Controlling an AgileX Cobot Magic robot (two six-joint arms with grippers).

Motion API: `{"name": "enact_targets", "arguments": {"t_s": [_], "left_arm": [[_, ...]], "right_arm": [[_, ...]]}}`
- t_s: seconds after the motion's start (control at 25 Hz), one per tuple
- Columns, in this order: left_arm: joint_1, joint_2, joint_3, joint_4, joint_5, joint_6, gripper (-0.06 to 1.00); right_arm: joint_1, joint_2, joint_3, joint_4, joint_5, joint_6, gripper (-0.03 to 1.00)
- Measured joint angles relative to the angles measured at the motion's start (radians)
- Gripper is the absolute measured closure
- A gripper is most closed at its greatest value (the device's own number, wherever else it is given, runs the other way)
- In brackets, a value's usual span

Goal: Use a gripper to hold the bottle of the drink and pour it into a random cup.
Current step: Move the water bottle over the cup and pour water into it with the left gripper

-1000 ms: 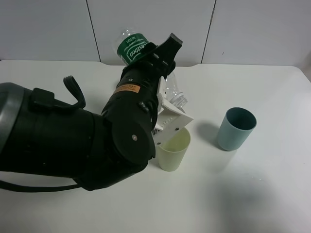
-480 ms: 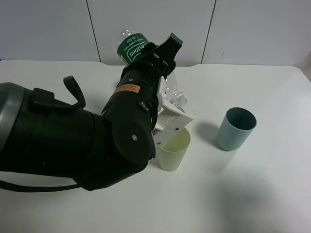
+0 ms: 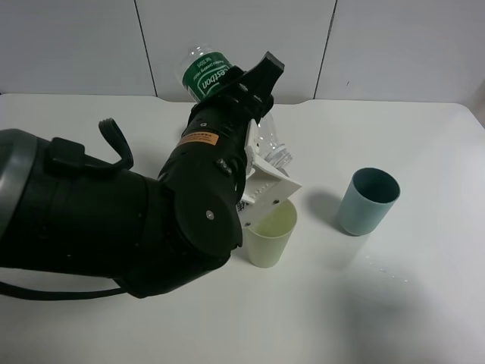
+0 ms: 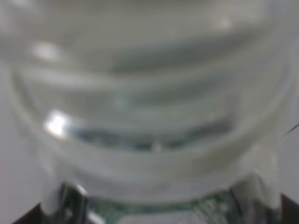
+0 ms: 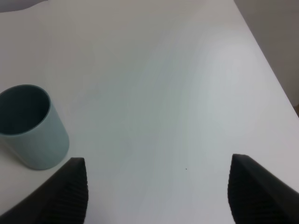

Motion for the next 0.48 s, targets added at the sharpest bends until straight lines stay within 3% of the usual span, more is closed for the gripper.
{"name": "enact_targets", "arguments": {"t_s": [0.16, 0.48], "left_arm": [[0.0, 0.0, 0.0, -0.008, 0.0, -0.029, 0.39], [0.003, -0.073, 0.001, -0.166, 0.022, -0.193, 0.39]], "right_arm": [[0.0, 0.0, 0.0, 0.0, 0.0, 0.0, 0.33], [0.0, 0.0, 0.0, 0.0, 0.0, 0.0, 0.33]]}}
